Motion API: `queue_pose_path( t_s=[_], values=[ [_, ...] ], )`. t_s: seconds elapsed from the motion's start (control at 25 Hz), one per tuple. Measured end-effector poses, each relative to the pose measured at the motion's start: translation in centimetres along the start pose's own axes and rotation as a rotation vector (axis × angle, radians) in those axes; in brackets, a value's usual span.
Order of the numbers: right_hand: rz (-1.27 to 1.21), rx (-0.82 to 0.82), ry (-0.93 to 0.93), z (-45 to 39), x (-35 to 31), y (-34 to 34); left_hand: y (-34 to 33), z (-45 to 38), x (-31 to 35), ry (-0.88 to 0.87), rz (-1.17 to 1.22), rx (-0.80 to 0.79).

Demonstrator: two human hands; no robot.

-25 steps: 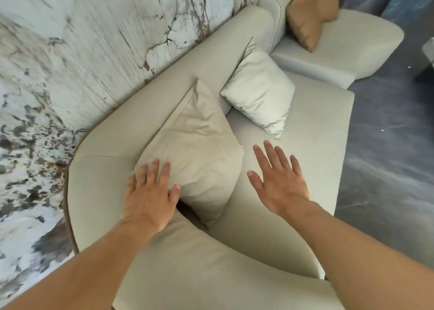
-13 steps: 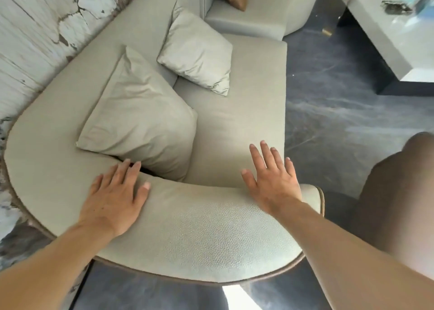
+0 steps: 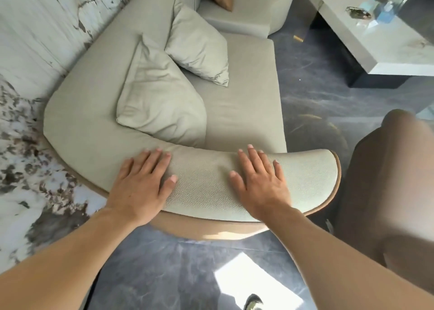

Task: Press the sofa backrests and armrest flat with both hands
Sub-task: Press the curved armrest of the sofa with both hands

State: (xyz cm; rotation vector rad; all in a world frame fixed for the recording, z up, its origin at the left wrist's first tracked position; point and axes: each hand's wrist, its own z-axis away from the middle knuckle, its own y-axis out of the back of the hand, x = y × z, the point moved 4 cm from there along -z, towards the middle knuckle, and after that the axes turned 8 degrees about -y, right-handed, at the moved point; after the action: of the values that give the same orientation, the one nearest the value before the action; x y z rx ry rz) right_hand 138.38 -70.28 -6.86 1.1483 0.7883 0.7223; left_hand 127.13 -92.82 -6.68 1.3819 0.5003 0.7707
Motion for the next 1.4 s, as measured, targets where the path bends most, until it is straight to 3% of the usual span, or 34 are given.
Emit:
queue_pose_path(
  t_s=[0.48, 1.4],
  values=[
    [0.037, 0.204, -0.054, 1.6, -2.4, -2.2, -1.5, -0.8, 1.0, -0.089, -0.098, 0.168],
    [0.067, 0.241, -0.030, -2.8, -2.3, -0.8, -0.7, -5.2, 0.6, -0.134, -0.079, 0.210]
  ],
)
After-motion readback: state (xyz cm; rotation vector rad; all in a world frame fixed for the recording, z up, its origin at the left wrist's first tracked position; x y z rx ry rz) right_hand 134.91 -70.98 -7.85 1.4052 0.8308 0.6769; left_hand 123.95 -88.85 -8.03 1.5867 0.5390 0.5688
